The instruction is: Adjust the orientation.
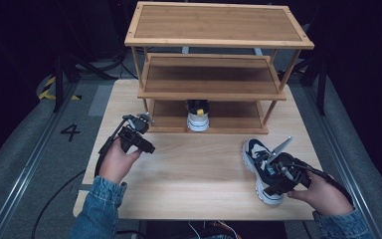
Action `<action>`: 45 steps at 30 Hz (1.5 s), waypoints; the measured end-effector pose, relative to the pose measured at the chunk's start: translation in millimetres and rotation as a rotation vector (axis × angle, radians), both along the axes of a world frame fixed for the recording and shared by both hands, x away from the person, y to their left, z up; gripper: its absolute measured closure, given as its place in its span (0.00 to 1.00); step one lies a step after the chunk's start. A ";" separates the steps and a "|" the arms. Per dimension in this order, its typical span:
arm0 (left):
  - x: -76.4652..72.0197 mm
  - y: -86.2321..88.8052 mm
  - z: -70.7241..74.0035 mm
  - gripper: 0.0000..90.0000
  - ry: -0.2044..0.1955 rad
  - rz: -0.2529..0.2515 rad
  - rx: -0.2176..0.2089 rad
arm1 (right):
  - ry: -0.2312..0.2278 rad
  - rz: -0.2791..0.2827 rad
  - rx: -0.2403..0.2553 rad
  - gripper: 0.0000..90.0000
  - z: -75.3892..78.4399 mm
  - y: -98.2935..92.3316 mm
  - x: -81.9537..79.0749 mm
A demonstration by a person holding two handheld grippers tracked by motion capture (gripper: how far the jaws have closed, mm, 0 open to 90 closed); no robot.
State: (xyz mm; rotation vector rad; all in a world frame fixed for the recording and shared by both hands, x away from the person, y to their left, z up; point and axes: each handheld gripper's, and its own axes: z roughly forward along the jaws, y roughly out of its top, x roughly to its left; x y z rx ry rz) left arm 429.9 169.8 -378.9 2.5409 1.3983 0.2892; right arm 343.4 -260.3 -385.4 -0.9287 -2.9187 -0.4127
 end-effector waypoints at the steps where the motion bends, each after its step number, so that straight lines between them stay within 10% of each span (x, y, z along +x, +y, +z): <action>1: 0.0 -0.9 -1.7 0.29 0.003 -0.002 -0.002 | 0.004 0.002 -0.006 0.54 -1.6 0.3 0.4; 11: -4.3 0.5 -2.4 0.29 0.002 0.003 0.005 | 0.022 0.025 -0.032 0.78 -4.8 0.7 3.8; 17: -10.1 6.2 0.4 0.29 -0.007 0.014 0.009 | 0.025 0.070 -0.054 0.80 -1.4 5.5 6.2; 28: -25.1 26.1 -0.5 0.28 -0.008 0.060 0.005 | -0.101 0.063 -0.012 0.80 23.6 17.0 26.6; 45: -35.4 37.0 -3.5 0.20 0.008 0.060 0.018 | -0.153 0.038 0.007 0.80 39.6 32.4 90.6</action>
